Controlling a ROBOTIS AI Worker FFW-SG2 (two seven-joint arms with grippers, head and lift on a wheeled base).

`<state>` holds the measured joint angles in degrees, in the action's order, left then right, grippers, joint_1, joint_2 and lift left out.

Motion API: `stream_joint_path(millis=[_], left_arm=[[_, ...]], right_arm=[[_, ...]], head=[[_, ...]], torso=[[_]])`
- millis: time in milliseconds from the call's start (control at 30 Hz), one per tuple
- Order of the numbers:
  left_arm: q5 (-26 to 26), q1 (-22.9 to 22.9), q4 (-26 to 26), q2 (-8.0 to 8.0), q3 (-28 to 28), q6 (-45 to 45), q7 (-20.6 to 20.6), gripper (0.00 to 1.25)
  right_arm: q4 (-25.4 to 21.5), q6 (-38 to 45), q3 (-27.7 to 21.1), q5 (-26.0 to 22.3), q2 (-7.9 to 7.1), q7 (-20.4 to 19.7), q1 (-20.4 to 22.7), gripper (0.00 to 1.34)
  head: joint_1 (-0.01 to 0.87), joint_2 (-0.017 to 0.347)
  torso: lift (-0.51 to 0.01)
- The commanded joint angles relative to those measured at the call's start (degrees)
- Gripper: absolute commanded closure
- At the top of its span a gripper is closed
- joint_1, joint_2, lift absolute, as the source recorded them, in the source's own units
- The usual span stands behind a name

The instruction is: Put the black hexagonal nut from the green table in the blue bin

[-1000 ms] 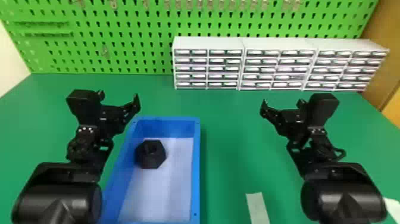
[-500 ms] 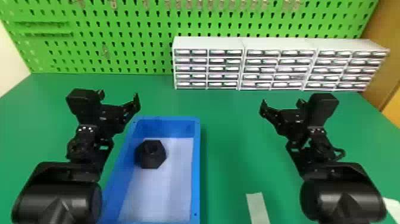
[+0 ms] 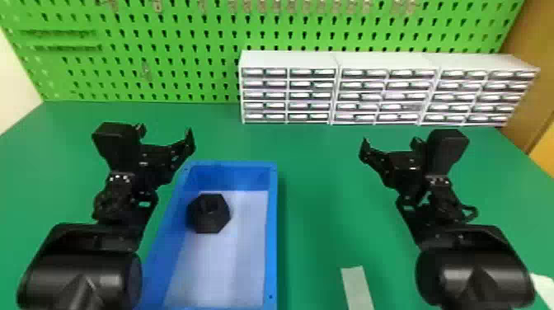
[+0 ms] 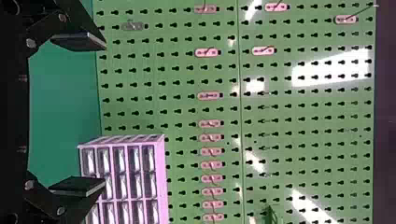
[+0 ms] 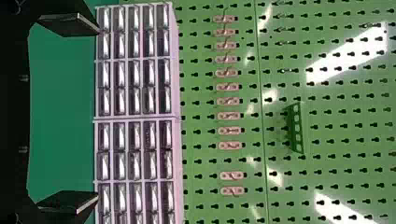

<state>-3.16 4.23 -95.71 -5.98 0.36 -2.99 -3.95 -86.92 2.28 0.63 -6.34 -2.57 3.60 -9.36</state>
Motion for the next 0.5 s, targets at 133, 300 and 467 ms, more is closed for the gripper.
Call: stream_joint_path(millis=[133,300,467], left_arm=[[-0.5,0.2,0.0,0.0,-0.2,-0.1,0.0,0.24],[-0.5,0.4,0.0,0.0,0.0,-0.1,0.0,0.24],[-0.4,0.3,0.0,0.0,-0.2,-0.1,0.0,0.24]], right_arm=[[0.0,0.0,0.2,-0.1,0.11,0.0,0.0,0.07],[0.0,0.0,0.7,-0.1,0.02,0.0,-0.1,0.07],[0.0,0.1,0.3,-0.1,0.02,0.0,-0.1,0.07]], head=[[0.686,0.052],[0.686,0.052],[0.686,0.052]], torso=[[-0.097],[-0.097],[-0.097]])
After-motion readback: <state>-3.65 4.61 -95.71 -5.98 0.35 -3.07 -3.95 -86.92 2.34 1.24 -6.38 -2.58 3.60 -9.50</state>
